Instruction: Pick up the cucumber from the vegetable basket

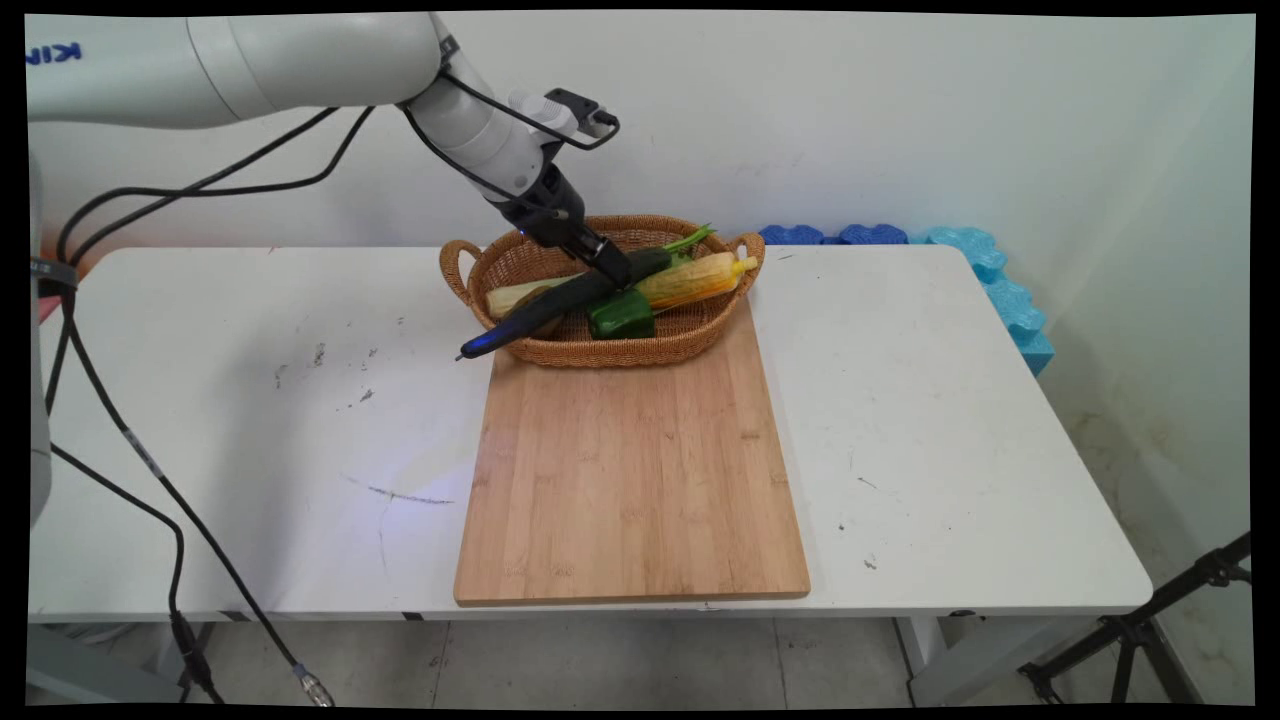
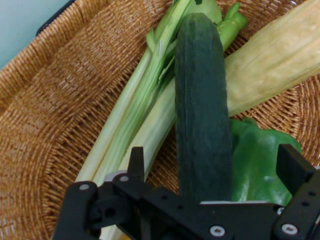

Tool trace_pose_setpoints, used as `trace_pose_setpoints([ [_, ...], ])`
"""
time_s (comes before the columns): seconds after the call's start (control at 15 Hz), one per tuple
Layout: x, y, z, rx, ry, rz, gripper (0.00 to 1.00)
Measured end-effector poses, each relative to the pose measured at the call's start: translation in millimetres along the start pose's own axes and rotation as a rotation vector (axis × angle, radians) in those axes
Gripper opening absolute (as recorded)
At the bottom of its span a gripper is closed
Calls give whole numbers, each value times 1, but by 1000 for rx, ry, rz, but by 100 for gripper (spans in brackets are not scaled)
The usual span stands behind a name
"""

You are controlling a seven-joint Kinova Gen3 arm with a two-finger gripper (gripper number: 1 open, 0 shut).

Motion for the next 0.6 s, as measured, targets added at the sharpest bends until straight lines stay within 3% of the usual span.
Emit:
trace_pose_setpoints([
  [0.33, 1, 0, 8, 1, -13, 0, 100],
  [0.4, 1, 0, 10, 1, -14, 1, 0],
  [0.6, 1, -1, 12, 3, -20, 13, 0],
])
